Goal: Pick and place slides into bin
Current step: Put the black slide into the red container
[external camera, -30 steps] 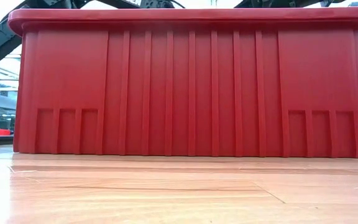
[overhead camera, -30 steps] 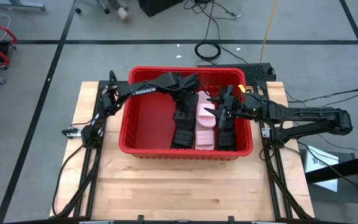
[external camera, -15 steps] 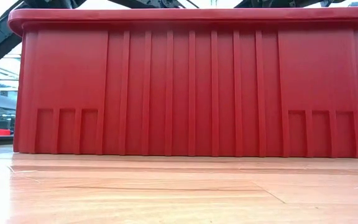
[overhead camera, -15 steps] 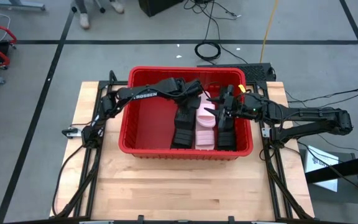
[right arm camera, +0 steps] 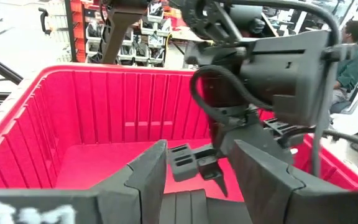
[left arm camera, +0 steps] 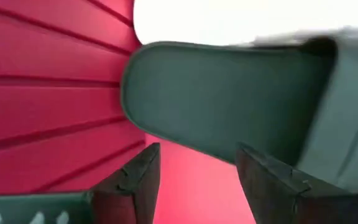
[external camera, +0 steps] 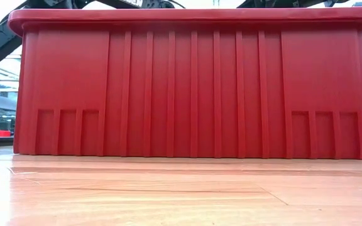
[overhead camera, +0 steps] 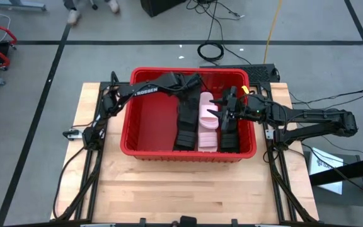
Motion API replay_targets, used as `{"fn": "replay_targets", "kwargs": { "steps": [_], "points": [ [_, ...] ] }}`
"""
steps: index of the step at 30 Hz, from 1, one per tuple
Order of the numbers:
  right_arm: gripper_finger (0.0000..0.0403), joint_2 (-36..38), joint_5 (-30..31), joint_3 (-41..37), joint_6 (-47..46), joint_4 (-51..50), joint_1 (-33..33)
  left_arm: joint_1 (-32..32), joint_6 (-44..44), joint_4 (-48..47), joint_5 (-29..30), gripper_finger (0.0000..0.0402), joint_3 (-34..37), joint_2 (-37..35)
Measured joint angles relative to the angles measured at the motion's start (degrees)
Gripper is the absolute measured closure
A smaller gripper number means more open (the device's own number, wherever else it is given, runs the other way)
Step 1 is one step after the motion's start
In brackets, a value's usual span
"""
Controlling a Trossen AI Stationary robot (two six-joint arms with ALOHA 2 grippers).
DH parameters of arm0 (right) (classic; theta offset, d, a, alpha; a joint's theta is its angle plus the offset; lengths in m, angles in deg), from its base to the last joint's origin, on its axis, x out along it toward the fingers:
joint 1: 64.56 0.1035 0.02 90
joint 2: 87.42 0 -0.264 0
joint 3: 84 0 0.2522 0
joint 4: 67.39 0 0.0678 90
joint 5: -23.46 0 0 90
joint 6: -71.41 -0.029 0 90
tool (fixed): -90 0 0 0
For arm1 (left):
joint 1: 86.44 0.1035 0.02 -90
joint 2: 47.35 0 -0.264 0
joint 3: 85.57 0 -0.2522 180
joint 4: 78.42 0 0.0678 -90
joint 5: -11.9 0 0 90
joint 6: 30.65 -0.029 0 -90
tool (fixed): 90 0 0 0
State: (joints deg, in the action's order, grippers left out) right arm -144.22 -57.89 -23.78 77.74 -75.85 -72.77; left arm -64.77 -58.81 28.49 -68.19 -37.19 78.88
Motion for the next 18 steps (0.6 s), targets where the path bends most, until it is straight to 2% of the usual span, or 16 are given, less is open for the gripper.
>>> {"fn": "replay_targets", "kwargs": {
  "steps": [3,8,15,18],
  "points": [
    [0.0232,0.0,0.0,0.0,0.2,0.0,0.5,0.9,0.3,3.5,-3.3,0.0204,0.0,0.0],
    [0.0232,0.0,0.0,0.0,0.3,0.0,0.9,1.5,-0.1,8.2,-12.5,0.0204,0.0,0.1],
    [0.0232,0.0,0.0,0.0,0.3,0.0,0.9,1.2,-1.4,9.7,-13.1,0.0204,0.4,4.4],
    [0.0232,0.0,0.0,0.0,0.3,-0.3,0.8,0.7,-2.4,9.1,-10.9,0.0204,0.4,6.7]
  ]
}}
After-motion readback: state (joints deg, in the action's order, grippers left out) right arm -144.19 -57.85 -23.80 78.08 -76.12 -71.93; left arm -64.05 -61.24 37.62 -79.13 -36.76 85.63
